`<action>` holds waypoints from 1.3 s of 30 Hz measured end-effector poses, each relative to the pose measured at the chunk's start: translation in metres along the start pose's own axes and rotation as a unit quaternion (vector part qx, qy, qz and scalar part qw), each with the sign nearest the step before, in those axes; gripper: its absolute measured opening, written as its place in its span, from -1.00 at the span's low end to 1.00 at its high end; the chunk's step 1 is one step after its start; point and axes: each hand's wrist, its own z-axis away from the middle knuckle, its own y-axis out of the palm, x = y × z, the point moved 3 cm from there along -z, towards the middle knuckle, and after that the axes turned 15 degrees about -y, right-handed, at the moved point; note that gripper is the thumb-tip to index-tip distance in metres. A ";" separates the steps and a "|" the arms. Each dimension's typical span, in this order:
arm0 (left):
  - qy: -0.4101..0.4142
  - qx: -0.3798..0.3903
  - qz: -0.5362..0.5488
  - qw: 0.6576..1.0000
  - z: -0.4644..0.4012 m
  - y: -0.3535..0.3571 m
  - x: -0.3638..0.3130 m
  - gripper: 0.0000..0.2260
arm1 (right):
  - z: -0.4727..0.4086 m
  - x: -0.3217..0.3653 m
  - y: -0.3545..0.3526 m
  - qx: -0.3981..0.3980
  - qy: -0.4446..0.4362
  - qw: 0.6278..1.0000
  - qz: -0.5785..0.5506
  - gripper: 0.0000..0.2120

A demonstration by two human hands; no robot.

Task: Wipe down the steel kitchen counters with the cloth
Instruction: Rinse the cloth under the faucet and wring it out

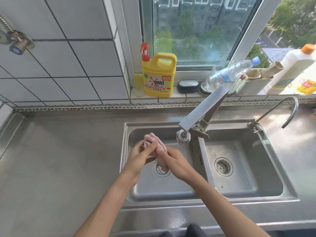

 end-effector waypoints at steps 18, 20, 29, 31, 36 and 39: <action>0.066 -0.115 -0.163 0.978 -0.017 -0.059 0.005 -0.86 | 0.010 0.016 -0.031 -0.105 0.052 0.977 -0.176 -0.68; 0.071 -0.149 -0.212 0.963 -0.019 -0.059 0.007 -0.80 | 0.010 0.021 -0.028 -0.112 0.052 0.977 -0.175 -0.67; 0.040 0.009 -0.108 0.993 0.003 -0.017 0.014 -0.68 | 0.006 0.029 -0.001 -0.104 0.056 0.983 -0.142 -0.70; 0.048 -0.017 -0.076 0.996 0.005 -0.017 0.017 -0.74 | 0.005 0.027 0.002 -0.106 0.045 0.987 -0.115 -0.74; 0.039 -0.016 -0.012 0.999 0.004 -0.025 0.022 -0.80 | 0.006 0.027 0.003 -0.101 0.032 0.989 -0.100 -0.80; 0.030 -0.015 -0.027 0.999 0.006 -0.030 0.021 -0.77 | 0.008 0.026 0.004 -0.100 0.032 0.994 -0.037 -0.70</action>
